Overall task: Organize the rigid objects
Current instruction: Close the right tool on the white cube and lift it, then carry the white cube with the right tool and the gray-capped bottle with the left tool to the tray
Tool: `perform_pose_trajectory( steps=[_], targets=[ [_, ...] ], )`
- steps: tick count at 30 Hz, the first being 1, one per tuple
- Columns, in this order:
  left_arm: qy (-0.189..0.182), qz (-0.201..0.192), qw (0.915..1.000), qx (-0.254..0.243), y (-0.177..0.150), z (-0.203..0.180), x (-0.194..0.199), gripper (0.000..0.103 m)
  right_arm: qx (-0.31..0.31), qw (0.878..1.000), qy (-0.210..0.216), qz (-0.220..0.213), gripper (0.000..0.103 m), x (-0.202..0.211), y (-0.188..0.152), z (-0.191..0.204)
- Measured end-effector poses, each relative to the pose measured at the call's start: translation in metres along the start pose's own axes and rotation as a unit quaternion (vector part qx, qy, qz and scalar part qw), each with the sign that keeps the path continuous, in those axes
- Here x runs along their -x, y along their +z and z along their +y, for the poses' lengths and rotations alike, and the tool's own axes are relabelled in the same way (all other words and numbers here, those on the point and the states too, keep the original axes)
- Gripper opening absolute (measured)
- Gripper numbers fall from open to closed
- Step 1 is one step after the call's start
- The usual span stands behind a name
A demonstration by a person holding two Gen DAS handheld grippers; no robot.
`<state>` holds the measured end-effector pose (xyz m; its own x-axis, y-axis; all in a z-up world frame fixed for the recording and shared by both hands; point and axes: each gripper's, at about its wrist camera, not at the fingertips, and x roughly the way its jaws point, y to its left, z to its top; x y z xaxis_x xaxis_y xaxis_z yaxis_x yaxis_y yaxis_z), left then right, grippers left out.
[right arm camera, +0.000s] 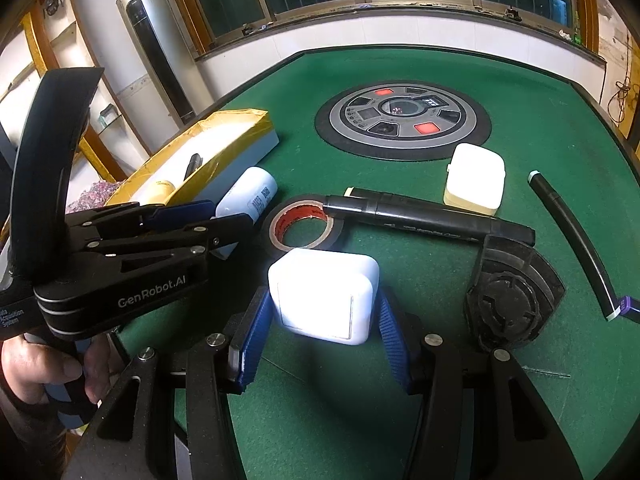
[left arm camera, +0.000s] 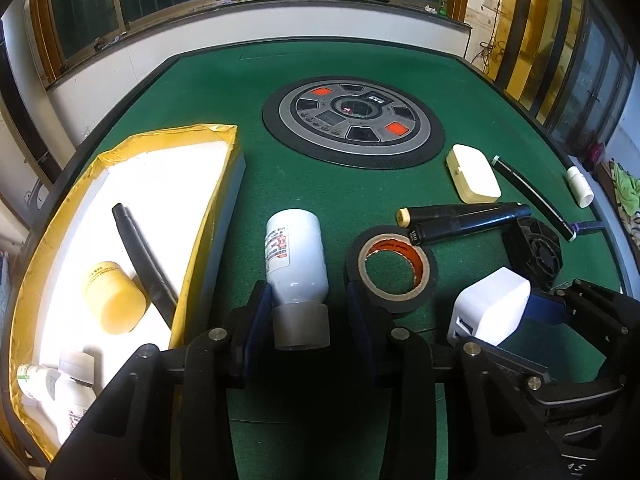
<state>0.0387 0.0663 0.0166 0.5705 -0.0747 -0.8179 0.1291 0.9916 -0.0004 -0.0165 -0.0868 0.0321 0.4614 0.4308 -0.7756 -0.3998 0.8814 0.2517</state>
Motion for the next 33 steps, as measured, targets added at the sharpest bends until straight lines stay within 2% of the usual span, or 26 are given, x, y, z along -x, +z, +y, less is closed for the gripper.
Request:
perform_pose_trajectory(
  steps=[11,15,21,23,27,33],
  targets=[
    [0.026,0.008,0.9996,-0.001,0.009,0.001,-0.017,0.037,0.000,1.000,-0.002,-0.003,0.048,0.002,-0.002,0.003],
    [0.028,0.008,0.9996,-0.007,0.005,0.000,-0.014,0.034,0.002,1.000,-0.003,-0.004,0.048,0.003,-0.003,0.003],
    [-0.001,0.026,0.9994,-0.021,-0.020,-0.011,0.006,0.033,0.005,1.000,-0.001,-0.007,0.048,0.007,-0.007,0.000],
    [-0.023,0.031,0.9990,-0.024,-0.035,-0.014,0.017,0.033,0.006,1.000,0.000,-0.010,0.048,0.011,-0.009,-0.002],
    [-0.035,0.034,0.9983,-0.033,-0.058,-0.022,0.033,0.033,0.008,1.000,-0.003,-0.016,0.048,0.018,-0.012,-0.004],
    [-0.033,0.030,0.9987,-0.026,-0.055,-0.025,0.030,0.034,0.014,1.000,-0.003,-0.015,0.048,0.022,-0.015,-0.003]
  ],
)
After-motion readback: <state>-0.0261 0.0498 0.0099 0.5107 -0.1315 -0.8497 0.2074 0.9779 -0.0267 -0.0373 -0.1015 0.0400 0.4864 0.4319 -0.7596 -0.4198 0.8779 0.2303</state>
